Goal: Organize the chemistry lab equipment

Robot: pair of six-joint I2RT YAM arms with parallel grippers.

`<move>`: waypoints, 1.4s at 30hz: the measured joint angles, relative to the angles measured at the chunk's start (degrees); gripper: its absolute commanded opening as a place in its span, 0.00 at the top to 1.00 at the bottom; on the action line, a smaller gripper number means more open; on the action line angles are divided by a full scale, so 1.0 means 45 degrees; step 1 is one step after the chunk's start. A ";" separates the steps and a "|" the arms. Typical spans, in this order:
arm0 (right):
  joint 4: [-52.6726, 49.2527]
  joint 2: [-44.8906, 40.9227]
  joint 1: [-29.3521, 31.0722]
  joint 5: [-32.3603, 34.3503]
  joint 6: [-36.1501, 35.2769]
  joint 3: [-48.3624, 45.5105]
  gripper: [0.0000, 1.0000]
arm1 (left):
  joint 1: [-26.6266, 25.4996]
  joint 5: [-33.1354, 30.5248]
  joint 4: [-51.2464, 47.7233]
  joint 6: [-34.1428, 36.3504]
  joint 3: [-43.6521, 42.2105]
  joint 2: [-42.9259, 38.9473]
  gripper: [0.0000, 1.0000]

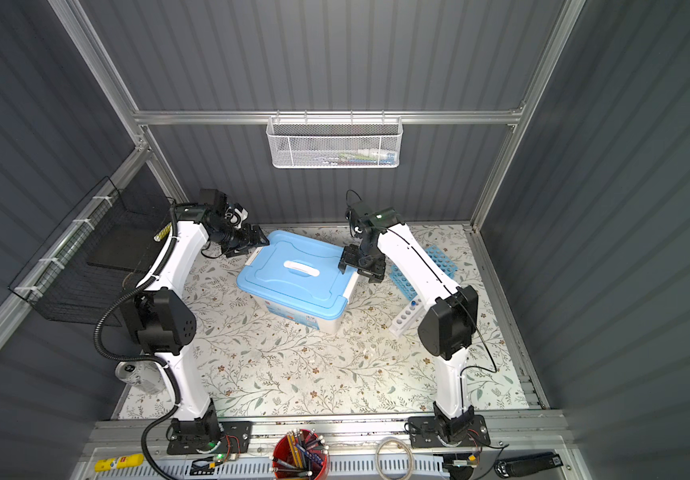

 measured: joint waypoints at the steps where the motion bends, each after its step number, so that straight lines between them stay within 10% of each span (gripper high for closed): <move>1: 0.0272 -0.0233 -0.0034 0.0034 -0.0199 -0.0199 0.16 | 0.0029 -0.0117 0.0175 -0.0083 -0.0384 -0.0287 0.15; 15: 0.6411 -0.6441 -0.1030 0.1923 -0.3803 -0.5678 0.06 | 0.0272 -0.3793 0.5591 -0.0525 -0.5814 -0.5892 0.00; 28: 1.5630 -0.9185 -0.1375 0.7825 -0.8116 -1.2458 0.01 | 0.0272 -0.6062 1.1336 0.0903 -1.1754 -0.6382 0.00; 42: 2.2532 -0.9889 -0.2905 0.7815 -0.8738 -1.9025 0.01 | 0.0321 -0.6402 1.8642 0.2467 -1.8190 -0.5906 0.00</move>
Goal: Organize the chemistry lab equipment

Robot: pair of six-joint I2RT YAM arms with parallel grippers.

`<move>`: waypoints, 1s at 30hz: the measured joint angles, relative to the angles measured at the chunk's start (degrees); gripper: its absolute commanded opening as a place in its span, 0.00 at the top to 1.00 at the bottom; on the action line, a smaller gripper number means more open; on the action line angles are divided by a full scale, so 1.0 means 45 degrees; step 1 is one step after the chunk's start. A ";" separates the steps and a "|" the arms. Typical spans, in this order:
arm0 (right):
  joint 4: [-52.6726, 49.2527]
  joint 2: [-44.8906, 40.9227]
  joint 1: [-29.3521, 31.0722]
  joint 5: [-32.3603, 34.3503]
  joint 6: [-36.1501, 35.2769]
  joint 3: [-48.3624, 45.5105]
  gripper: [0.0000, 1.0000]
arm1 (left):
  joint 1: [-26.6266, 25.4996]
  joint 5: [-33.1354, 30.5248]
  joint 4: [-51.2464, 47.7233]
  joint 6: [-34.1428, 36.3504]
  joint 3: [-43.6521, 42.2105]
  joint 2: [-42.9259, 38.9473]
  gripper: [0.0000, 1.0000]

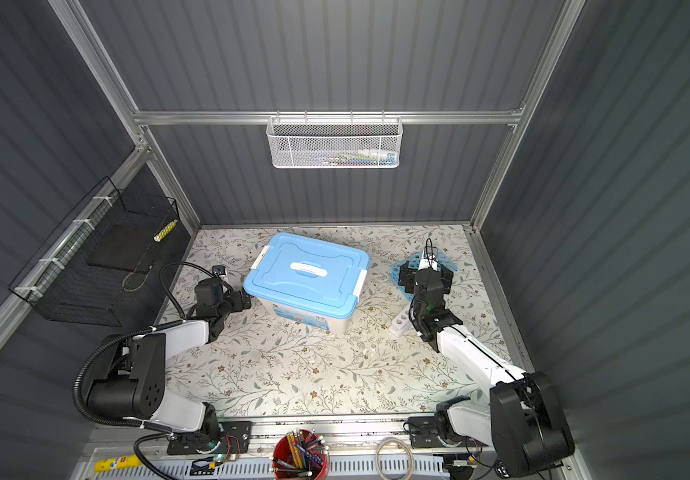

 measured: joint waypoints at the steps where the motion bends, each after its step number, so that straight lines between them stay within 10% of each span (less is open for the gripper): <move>1: 0.0194 -0.0010 -0.0019 -0.0102 -0.0019 -0.0019 0.01 | 0.0000 -0.0005 0.0243 0.0039 -0.0126 0.0000 0.00; 30: 0.3361 -0.2239 -0.0840 -0.1559 -0.0748 -0.3978 0.01 | -0.0423 -0.0204 0.4308 0.0097 -0.1962 -0.0165 0.00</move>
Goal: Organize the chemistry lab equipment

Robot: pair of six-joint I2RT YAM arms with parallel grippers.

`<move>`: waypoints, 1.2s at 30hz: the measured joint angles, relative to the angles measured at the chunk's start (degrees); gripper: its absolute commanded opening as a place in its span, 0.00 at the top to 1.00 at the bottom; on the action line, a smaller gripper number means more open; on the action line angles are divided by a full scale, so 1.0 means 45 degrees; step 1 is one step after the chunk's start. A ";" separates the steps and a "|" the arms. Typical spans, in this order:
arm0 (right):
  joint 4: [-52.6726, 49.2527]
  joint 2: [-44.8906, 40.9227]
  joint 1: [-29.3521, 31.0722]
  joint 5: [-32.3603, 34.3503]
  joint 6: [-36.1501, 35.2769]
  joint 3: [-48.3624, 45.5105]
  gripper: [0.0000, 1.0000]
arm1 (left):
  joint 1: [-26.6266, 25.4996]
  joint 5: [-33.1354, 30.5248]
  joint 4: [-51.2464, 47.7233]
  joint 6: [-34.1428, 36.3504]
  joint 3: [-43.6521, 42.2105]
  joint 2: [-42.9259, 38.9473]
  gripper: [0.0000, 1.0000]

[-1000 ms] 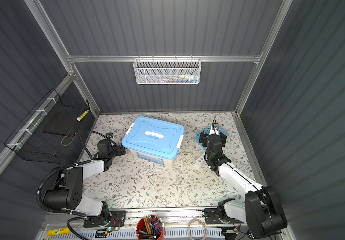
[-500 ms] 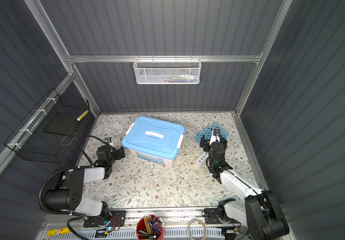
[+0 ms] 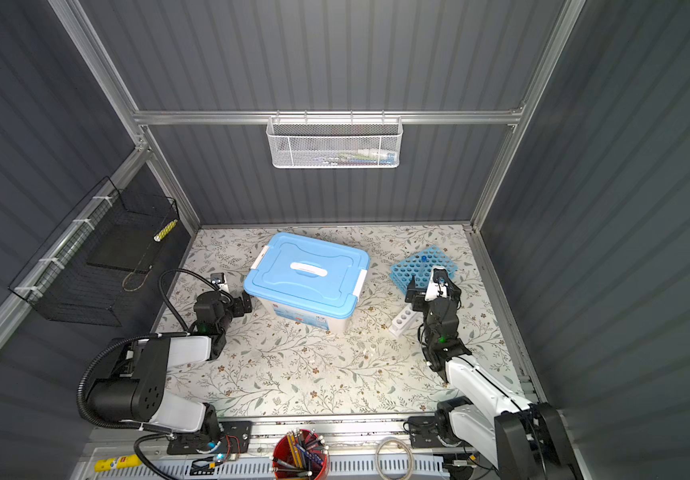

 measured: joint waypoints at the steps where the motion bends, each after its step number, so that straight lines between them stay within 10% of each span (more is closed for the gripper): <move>1: 0.0223 0.0068 -0.0024 0.0010 -0.0010 -0.0248 0.01 | -0.0039 0.0010 0.0092 0.0010 0.0000 0.0044 0.00; 20: 0.4255 0.5129 -0.2637 -0.2710 -0.0398 -0.0782 0.01 | -0.0058 0.0053 0.1758 0.0423 0.0636 0.2754 0.00; 36: 0.3745 0.5309 -0.3143 -0.3555 0.0146 0.0078 0.01 | -0.0058 0.0053 0.1637 0.0423 0.0806 0.2754 0.00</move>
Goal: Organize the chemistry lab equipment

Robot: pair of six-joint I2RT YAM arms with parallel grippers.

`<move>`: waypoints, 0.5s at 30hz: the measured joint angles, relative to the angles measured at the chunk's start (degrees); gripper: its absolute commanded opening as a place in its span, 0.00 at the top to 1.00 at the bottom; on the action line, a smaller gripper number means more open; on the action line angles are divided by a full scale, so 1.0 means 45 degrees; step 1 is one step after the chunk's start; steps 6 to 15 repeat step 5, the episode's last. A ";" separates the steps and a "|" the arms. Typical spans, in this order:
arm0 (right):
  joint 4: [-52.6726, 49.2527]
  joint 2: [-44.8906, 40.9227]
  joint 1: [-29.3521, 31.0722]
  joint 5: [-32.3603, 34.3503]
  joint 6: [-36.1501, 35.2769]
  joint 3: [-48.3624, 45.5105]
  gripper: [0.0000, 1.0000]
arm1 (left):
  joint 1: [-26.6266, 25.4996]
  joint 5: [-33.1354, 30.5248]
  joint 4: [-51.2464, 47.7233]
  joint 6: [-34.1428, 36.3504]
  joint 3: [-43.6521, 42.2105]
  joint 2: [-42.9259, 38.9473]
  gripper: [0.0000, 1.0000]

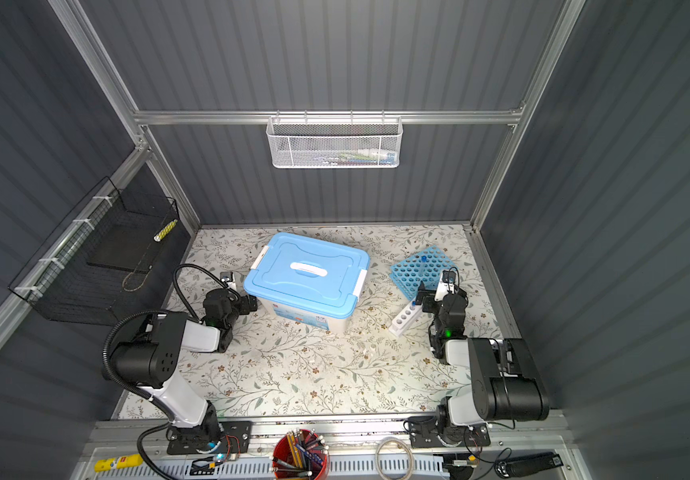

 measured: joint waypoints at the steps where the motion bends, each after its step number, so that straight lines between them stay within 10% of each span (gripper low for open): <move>1: 0.0000 0.0000 0.0000 0.0000 0.0005 0.0000 0.01 | 0.0000 0.0000 0.0000 0.0000 0.0000 0.0000 0.00; 15: 0.0000 0.0000 -0.0015 0.0000 0.0010 0.0000 0.01 | 0.0000 0.0005 -0.0097 0.0000 0.0019 0.0000 0.00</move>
